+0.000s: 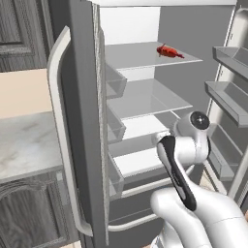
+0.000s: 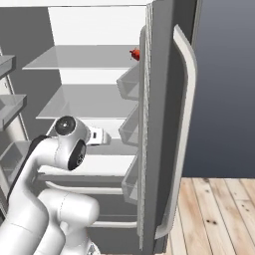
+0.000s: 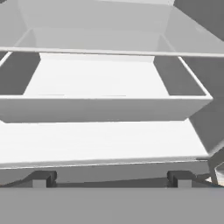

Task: Gather the garlic and corn from the fridge and place them on a tray on the dining counter. Then gather the steak and fish from the fridge and place them on the other tray.

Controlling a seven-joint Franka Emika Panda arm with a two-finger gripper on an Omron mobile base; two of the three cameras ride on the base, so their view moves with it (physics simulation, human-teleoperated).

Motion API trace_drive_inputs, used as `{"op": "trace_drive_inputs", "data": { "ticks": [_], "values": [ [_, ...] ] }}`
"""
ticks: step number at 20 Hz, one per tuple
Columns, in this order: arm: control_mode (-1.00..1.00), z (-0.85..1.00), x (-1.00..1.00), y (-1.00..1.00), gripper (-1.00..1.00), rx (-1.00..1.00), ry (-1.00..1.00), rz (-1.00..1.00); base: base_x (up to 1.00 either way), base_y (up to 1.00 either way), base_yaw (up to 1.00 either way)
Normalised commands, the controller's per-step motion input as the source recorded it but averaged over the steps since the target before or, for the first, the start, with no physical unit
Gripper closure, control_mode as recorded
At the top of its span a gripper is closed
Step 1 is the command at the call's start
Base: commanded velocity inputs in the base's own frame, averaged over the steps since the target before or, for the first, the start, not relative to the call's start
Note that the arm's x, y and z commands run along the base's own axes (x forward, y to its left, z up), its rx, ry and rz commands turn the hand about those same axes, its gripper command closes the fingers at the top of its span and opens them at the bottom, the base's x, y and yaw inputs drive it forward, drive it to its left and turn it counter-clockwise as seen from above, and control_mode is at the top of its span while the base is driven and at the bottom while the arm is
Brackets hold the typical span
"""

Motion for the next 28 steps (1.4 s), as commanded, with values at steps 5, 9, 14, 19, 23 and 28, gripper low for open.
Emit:
{"op": "trace_drive_inputs", "data": {
  "ticks": [5, 9, 14, 19, 23, 28],
  "values": [
    [-1.0, 0.92, 0.09, -0.16, -1.0, -0.08, -0.02, 0.0, 0.0, 0.0, 0.0],
    [-1.0, 1.0, 0.0, -0.36, -1.0, -0.03, -0.03, 0.04, 0.0, 0.0, 0.0],
    [-1.0, 0.99, 0.12, -0.13, -1.0, -0.01, -0.01, 0.01, 0.0, 0.0, 0.0],
    [-1.0, 0.83, 0.29, -0.05, -1.0, 0.0, -0.02, 0.0, 0.0, 0.0, 0.0],
    [-1.0, 0.79, 0.41, 0.0, -1.0, 0.0, 0.0, 0.0, 0.0, 0.0, 0.0],
    [-1.0, 0.13, 0.38, -0.01, -1.0, -0.04, -0.12, 0.0, 0.0, 0.0, 0.0]
  ]
}}
